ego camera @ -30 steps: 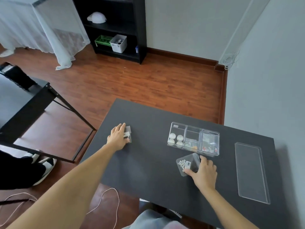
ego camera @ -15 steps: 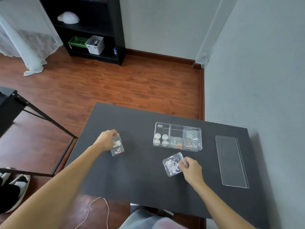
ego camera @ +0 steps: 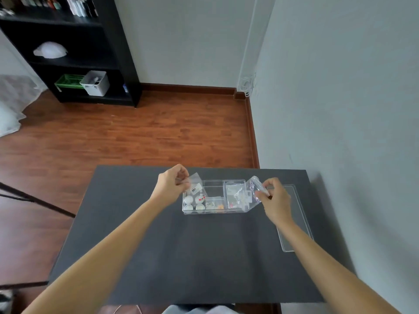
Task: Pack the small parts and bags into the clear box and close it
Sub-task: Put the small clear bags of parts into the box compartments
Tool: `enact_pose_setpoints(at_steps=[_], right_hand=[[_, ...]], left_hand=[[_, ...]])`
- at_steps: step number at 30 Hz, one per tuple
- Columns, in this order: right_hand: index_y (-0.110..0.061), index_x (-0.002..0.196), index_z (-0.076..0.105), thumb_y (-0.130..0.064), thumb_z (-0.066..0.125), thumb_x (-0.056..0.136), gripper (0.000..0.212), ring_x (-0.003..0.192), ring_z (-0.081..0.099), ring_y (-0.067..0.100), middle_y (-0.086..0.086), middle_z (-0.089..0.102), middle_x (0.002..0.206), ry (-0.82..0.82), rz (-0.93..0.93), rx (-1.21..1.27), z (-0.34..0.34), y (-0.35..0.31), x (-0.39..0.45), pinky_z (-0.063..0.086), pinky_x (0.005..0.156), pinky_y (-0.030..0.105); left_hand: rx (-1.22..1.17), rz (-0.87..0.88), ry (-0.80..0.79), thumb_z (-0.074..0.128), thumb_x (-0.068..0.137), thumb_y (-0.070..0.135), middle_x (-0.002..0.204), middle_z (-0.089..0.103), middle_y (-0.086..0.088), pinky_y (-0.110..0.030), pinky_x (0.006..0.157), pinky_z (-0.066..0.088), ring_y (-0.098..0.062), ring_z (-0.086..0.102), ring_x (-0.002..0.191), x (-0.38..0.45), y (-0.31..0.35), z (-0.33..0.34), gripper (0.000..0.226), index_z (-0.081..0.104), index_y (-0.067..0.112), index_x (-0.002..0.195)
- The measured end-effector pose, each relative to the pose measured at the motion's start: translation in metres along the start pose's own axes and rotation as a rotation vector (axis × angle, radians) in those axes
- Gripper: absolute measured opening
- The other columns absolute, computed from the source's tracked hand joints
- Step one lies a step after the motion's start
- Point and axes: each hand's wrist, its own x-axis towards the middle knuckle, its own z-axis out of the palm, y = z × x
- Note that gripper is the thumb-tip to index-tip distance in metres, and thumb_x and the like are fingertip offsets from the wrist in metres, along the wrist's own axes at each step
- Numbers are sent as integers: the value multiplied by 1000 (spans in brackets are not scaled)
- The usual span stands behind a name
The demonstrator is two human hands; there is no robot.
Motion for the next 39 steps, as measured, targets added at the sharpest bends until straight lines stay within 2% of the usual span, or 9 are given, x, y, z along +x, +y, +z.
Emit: enact_pose_setpoints(at_steps=[2, 6, 12, 16, 21, 26, 31, 37, 39], right_hand=[[-18, 87, 51, -9, 67, 84, 19, 63, 56, 8, -6, 61, 73, -43, -37, -33, 2, 0, 15, 37, 55, 10], [-20, 86, 51, -3, 61, 86, 20, 66, 60, 25, 6, 66, 73, -174, -115, -127, 14, -1, 36, 43, 57, 28], [-21, 86, 54, -1, 50, 83, 20, 64, 58, 31, 8, 65, 73, -331, -192, -260, 28, -1, 52, 51, 65, 44], [-18, 93, 61, 2, 47, 83, 26, 75, 60, 28, 6, 70, 84, -381, -250, -343, 38, 2, 57, 48, 67, 37], [-8, 98, 67, 7, 52, 81, 27, 81, 58, 31, 12, 63, 90, -351, -338, -401, 52, 8, 58, 51, 76, 40], [-8, 93, 62, 6, 64, 75, 23, 76, 53, 27, 9, 47, 102, -248, -319, -414, 59, 14, 55, 53, 63, 37], [-9, 88, 49, 4, 61, 78, 21, 68, 55, 30, 7, 45, 100, -242, -243, -333, 65, 21, 57, 53, 63, 42], [-17, 96, 58, -7, 60, 89, 12, 62, 55, 9, -3, 47, 100, -179, -257, -132, 53, 41, 52, 45, 69, 20], [-19, 97, 60, -10, 61, 90, 12, 62, 54, 1, -5, 49, 100, -163, -272, -102, 48, 46, 48, 40, 67, 9]], left_hand=[[-15, 4, -17, 71, 78, 3, 92, 72, -7, -16, 64, 49, -19, 72, 83, 5, 10, 14, 18, 59, 16, 83], [-8, -14, -31, 70, 78, 4, 88, 72, -5, -12, 64, 45, -16, 68, 75, 10, 19, 35, 17, 61, 18, 81], [5, -47, -24, 71, 76, 2, 83, 72, -2, -14, 63, 45, -3, 64, 66, 9, 16, 44, 22, 61, 21, 74], [20, -60, -3, 73, 76, 5, 83, 74, -3, -16, 62, 46, -7, 64, 64, 10, 17, 46, 19, 63, 21, 72], [0, -78, -6, 74, 77, 4, 83, 73, -4, -5, 55, 44, -3, 64, 62, 13, 20, 52, 21, 64, 21, 70], [-4, -84, -72, 73, 79, 5, 84, 72, 1, -5, 61, 46, -7, 66, 69, 19, 27, 62, 12, 68, 16, 79], [-60, -90, -164, 68, 81, 1, 92, 74, -4, -30, 80, 56, -18, 70, 84, 27, 41, 77, 11, 69, 10, 88], [-12, -62, -208, 61, 83, -5, 88, 69, -3, -22, 66, 55, -11, 62, 76, 40, 50, 104, 16, 66, 8, 91], [28, -47, -216, 59, 83, -6, 91, 71, -7, -29, 70, 58, -14, 62, 78, 41, 50, 113, 18, 65, 8, 91]])
